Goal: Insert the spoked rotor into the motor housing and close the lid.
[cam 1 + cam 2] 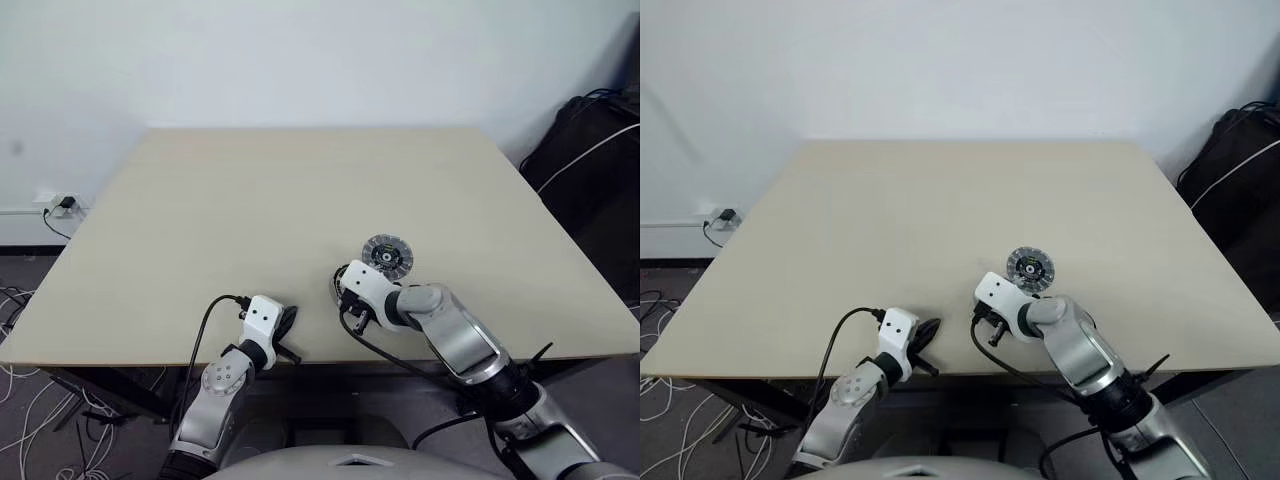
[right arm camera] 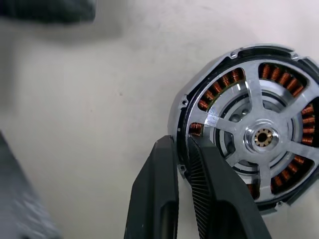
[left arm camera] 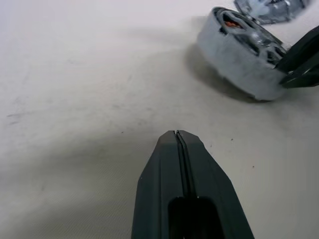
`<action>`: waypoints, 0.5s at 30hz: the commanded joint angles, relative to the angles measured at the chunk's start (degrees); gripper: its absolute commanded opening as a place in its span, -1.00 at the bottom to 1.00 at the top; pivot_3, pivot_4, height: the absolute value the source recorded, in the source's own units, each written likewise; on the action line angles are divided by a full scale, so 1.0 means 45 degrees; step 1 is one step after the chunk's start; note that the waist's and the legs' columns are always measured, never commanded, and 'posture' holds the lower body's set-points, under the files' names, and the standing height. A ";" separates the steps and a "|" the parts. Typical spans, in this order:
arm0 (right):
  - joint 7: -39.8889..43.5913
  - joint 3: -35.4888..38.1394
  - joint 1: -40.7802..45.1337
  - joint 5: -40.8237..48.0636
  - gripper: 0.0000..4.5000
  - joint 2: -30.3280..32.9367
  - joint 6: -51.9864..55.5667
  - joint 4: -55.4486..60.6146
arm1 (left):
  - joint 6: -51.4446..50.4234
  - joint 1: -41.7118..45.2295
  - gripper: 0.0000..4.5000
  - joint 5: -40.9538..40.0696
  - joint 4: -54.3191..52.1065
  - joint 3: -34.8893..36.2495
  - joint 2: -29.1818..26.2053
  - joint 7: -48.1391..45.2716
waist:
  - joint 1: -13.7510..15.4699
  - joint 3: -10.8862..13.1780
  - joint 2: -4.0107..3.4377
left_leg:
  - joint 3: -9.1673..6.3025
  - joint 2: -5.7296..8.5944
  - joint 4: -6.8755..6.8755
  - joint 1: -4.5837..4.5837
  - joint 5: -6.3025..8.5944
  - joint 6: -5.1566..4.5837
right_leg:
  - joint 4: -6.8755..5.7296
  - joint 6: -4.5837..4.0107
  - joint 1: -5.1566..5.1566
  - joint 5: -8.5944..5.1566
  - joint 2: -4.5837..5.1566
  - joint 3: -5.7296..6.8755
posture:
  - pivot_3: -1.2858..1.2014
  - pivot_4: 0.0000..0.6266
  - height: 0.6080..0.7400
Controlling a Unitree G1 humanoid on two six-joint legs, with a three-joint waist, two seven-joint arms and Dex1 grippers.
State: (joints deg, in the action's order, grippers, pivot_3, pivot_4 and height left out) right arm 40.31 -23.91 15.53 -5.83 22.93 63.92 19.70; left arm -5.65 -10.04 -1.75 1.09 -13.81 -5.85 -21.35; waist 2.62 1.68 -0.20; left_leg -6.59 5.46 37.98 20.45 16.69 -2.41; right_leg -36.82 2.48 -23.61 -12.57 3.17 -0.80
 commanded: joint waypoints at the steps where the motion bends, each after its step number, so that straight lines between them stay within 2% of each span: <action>1: -0.0722 0.0941 0.0075 0.0579 -0.95 -0.0747 0.1586 0.1563 | 0.0201 0.0159 -0.99 -0.0157 -0.0326 -0.0051 0.0079 -0.0073 | -0.0022 -0.0001 -0.0002 | 0.0001 0.0000 0.0001 0.0010 -0.0001 0.0002 | -0.0001 -0.0001 -0.0006 0.0001 0.0000 -0.0001 | 0.03 -1.00 1.00; 9: -0.2266 0.2095 0.0304 0.1538 -0.95 -0.2611 0.4096 0.2347 | 0.0103 0.0265 -0.99 -0.0166 -0.0355 -0.0098 0.0021 -0.0150 | -0.0070 -0.0001 -0.0008 | -0.0002 0.0002 0.0003 0.0018 -0.0002 0.0007 | -0.0002 -0.0001 -0.0024 0.0001 -0.0002 0.0007 | 0.03 -1.00 1.00; 15: -0.4073 0.2965 0.0680 0.1526 -0.95 -0.4150 0.4239 0.1046 | 0.0095 0.0302 -0.99 -0.0190 -0.0366 -0.0112 -0.0038 -0.0167 | -0.0147 -0.0009 -0.0024 | -0.0002 0.0002 0.0002 0.0011 -0.0009 0.0018 | -0.0009 -0.0002 -0.0040 0.0003 -0.0009 0.0007 | 0.03 -1.00 1.00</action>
State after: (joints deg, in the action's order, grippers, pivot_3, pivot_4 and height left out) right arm 24.38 -12.66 16.72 1.16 5.30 84.15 24.28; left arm -5.74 -9.42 -2.35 1.09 -14.12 -5.98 -21.77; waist 1.96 1.64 -0.30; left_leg -6.60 5.47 37.99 20.50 16.65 -2.32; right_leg -36.86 2.46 -23.82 -12.56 3.13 -0.75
